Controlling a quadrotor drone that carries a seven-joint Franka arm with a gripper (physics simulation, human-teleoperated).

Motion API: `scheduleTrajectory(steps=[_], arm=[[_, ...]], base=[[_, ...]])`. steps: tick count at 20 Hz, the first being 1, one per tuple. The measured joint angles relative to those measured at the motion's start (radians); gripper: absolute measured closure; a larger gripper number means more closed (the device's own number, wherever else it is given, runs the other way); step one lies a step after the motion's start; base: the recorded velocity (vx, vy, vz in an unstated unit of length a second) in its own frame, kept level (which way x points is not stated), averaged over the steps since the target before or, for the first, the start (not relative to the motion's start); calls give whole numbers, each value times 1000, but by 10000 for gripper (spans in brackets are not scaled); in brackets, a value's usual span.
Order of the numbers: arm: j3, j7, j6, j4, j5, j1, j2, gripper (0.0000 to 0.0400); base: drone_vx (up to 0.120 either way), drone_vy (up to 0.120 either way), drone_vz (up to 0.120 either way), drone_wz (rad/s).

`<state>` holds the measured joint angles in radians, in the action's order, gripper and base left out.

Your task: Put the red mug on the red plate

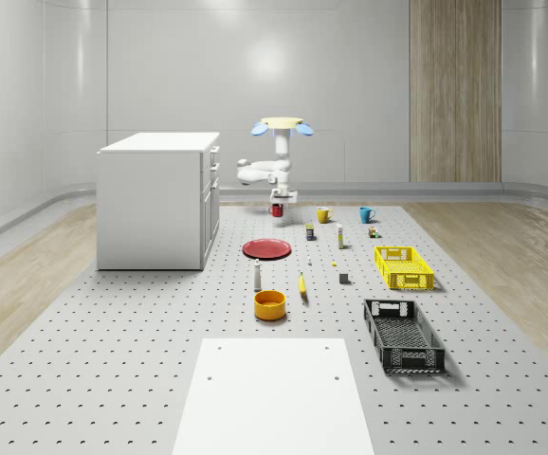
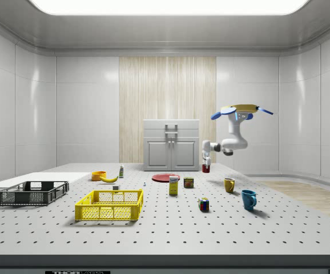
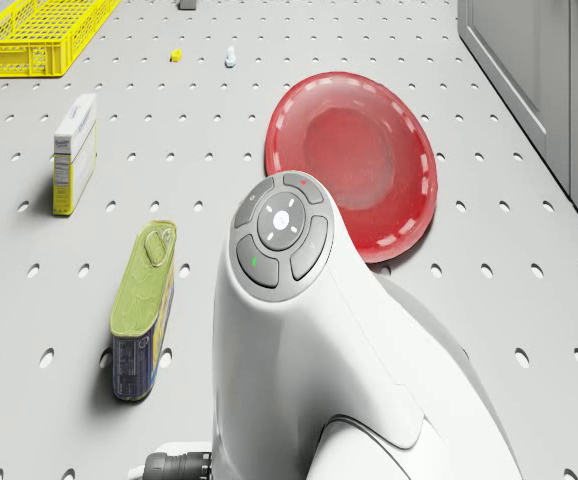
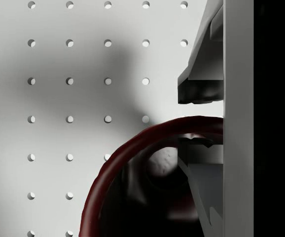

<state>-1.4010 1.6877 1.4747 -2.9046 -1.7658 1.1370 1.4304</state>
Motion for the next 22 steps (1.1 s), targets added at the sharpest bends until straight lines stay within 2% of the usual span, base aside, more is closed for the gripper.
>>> scheduleTrajectory(steps=[6, 15, 22], arm=[[-4, 2, 14, 1, 7, 3, 15, 301], [-8, 6, 34, 1, 16, 7, 37, 301], [-10, 8, 48, 2, 22, 9, 51, 301]], base=[[120, -120, 0, 0], [120, -44, 0, 0], [120, 0, 0, 0]])
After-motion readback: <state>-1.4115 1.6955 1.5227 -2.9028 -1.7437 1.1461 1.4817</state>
